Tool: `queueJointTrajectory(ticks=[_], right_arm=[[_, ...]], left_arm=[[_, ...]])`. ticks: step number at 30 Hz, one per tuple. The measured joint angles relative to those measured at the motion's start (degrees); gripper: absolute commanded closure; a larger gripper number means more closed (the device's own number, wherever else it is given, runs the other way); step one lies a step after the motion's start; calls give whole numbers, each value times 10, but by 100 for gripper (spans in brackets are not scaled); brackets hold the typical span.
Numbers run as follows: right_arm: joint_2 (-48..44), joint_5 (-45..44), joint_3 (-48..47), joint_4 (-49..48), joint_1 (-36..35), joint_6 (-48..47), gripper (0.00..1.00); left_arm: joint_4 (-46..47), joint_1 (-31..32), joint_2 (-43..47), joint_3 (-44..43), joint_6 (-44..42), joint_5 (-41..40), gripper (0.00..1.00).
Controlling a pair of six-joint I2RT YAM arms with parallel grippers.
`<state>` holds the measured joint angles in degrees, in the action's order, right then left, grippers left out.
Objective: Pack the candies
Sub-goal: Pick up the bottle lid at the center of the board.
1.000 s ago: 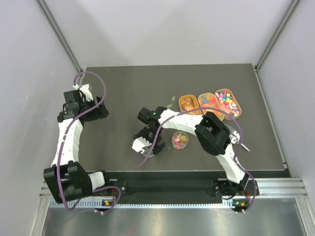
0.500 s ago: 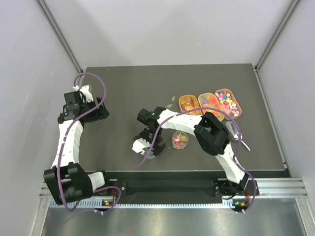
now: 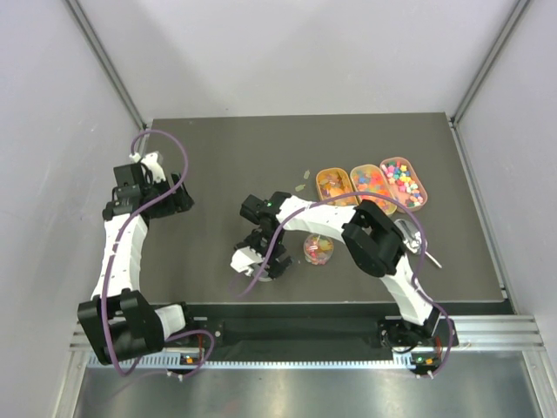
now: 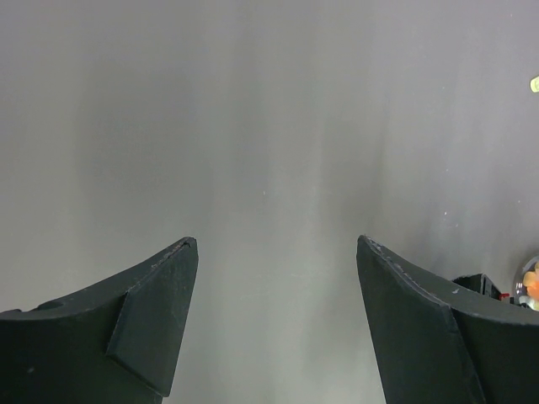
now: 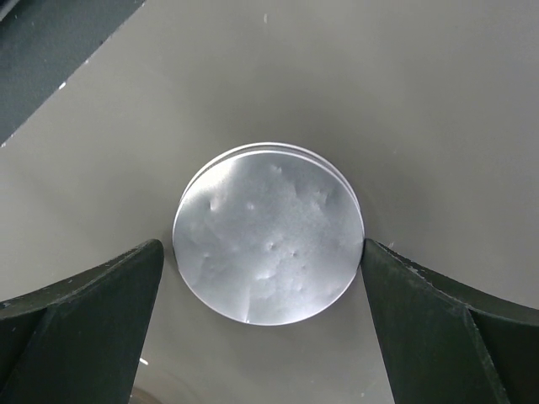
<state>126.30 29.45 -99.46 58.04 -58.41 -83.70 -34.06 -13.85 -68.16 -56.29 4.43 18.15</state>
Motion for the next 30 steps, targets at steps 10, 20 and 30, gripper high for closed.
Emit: queueJointTrajectory(ticks=[10, 20, 30], right_arm=[[9, 2, -9, -9, -4, 23, 15], [4, -20, -7, -16, -7, 47, 23], [-85, -94, -8, 21, 16, 85, 24]], left_arm=[[2, 0, 5, 6, 2, 3, 20], [5, 0, 5, 7, 2, 6, 20], [50, 0, -49, 5, 2, 38, 23]])
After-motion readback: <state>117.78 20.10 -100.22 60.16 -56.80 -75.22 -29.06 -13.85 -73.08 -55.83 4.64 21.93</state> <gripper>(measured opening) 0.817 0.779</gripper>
